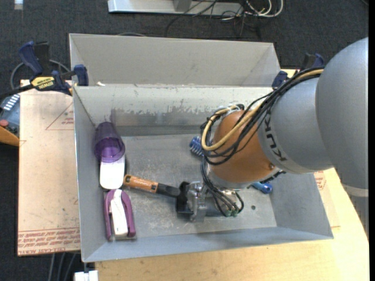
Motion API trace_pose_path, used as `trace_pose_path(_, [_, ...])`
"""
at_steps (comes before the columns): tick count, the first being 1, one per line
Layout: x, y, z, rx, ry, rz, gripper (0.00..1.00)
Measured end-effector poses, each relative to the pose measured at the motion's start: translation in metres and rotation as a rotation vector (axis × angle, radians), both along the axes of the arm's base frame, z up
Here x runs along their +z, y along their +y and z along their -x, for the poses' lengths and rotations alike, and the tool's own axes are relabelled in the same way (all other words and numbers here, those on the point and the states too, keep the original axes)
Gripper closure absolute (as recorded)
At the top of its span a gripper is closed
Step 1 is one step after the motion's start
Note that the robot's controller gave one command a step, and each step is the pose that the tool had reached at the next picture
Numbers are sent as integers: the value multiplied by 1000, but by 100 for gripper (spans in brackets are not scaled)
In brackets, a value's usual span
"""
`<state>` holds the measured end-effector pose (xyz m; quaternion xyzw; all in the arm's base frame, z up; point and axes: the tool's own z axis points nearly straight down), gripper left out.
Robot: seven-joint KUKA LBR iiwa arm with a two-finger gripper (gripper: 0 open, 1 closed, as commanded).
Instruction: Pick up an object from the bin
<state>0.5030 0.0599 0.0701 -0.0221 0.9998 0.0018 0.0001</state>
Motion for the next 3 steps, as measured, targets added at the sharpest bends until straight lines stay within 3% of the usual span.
trace_pose_path(3, [0,0,0,0,0,0,100])
